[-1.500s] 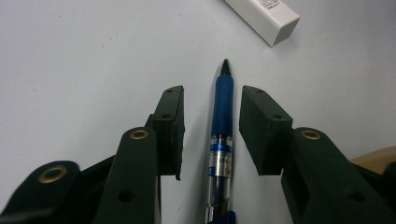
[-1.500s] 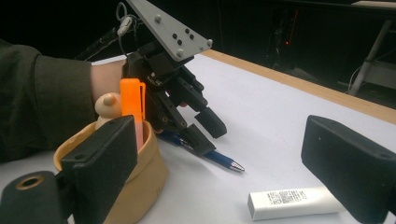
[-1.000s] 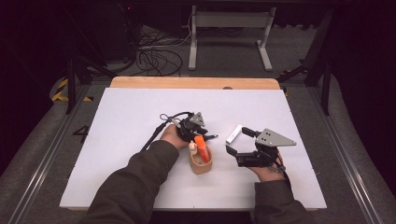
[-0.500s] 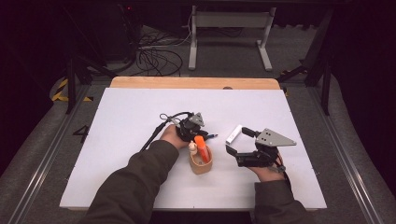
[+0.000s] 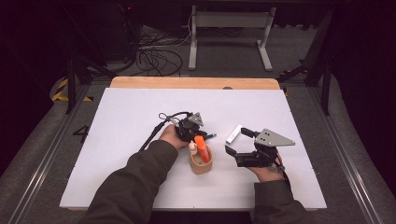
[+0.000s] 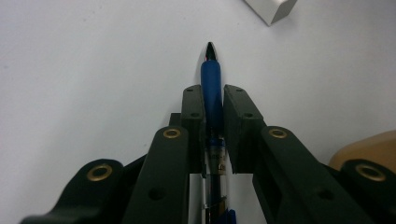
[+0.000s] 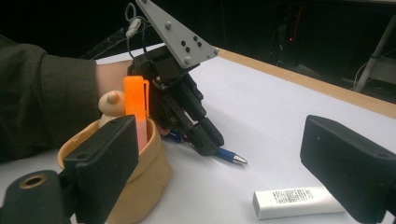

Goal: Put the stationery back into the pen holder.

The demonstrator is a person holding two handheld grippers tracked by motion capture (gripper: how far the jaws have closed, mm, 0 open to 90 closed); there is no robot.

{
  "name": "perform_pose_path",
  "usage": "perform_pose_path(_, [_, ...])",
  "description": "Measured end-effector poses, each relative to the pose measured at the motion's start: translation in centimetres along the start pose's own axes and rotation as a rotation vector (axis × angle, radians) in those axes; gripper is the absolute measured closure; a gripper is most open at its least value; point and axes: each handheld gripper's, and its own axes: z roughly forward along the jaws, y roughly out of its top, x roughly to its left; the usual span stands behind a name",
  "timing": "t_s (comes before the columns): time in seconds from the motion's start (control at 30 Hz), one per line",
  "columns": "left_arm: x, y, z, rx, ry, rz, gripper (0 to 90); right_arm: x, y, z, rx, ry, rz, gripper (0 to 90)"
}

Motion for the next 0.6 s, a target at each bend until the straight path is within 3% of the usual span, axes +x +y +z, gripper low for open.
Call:
perform_pose_path(0.1, [0.2,-0.2,-0.5,-0.010,0.018,-0.021,79.3,0.0,0.0,0.0,-0.001,0.000,0.001,12.4])
perform_pose_path(0.43, [0.2,0.0,-2.7,-0.053,0.060,-0.019,79.2,0.5,-0.1,0.6,0.010,0.005,-0.009,13.6])
perform_pose_path(0.6, [0.0,-0.2,-3.8,-0.091,0.076,-0.037,79.2,0.9,0.0,0.9,0.011,0.011,-0.012,14.5])
